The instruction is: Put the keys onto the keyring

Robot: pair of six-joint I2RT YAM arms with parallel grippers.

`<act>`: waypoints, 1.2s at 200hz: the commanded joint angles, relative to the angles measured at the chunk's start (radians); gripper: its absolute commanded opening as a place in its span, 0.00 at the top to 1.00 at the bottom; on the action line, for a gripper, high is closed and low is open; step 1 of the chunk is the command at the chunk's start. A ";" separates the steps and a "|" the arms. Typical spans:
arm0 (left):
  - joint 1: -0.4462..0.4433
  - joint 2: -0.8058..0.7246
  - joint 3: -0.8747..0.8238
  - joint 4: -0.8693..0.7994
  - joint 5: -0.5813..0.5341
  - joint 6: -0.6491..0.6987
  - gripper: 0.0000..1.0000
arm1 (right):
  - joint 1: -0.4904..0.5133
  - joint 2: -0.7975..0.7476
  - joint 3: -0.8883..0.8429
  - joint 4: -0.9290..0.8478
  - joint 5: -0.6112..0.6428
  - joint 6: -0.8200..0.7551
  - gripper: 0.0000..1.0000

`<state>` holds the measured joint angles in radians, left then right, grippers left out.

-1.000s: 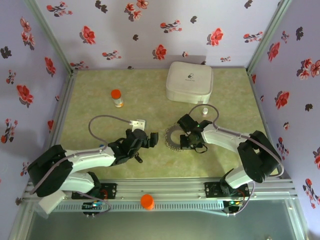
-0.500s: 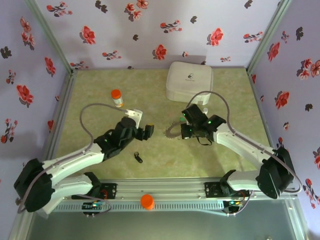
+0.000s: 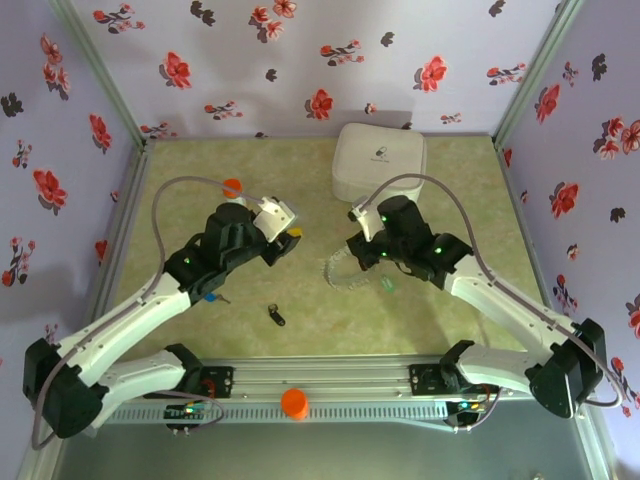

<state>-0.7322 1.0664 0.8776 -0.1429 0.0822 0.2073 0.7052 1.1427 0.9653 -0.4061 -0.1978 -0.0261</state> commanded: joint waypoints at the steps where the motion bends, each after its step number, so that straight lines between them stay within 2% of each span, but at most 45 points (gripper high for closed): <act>1: 0.036 0.042 0.049 -0.036 0.193 0.118 0.67 | 0.005 -0.044 -0.016 0.111 -0.174 -0.165 1.00; 12: 0.037 0.056 0.040 -0.012 0.230 0.136 0.68 | 0.004 -0.044 -0.020 0.110 -0.219 -0.206 1.00; 39: 0.037 0.062 -0.036 0.110 0.318 0.190 0.80 | 0.005 -0.046 -0.045 0.135 -0.308 -0.276 1.00; 80: 0.039 0.040 -0.122 0.201 0.404 0.248 0.82 | 0.004 -0.038 -0.074 0.200 -0.382 -0.365 1.00; 121: 0.039 0.076 -0.175 0.264 0.588 0.292 0.83 | 0.005 0.003 -0.056 0.197 -0.433 -0.394 1.00; 143: 0.039 0.089 -0.201 0.320 0.645 0.281 0.84 | 0.005 0.007 -0.064 0.204 -0.439 -0.406 1.00; 177: 0.039 0.109 -0.211 0.337 0.705 0.260 0.85 | 0.009 0.004 -0.081 0.245 -0.470 -0.403 1.00; 240: 0.040 0.122 -0.195 0.316 0.702 0.268 0.83 | 0.014 0.005 -0.078 0.205 -0.489 -0.434 1.00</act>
<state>-0.6991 1.1801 0.6720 0.1574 0.7528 0.4633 0.7101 1.1534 0.8867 -0.2073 -0.6598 -0.4210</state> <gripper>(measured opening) 0.162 0.050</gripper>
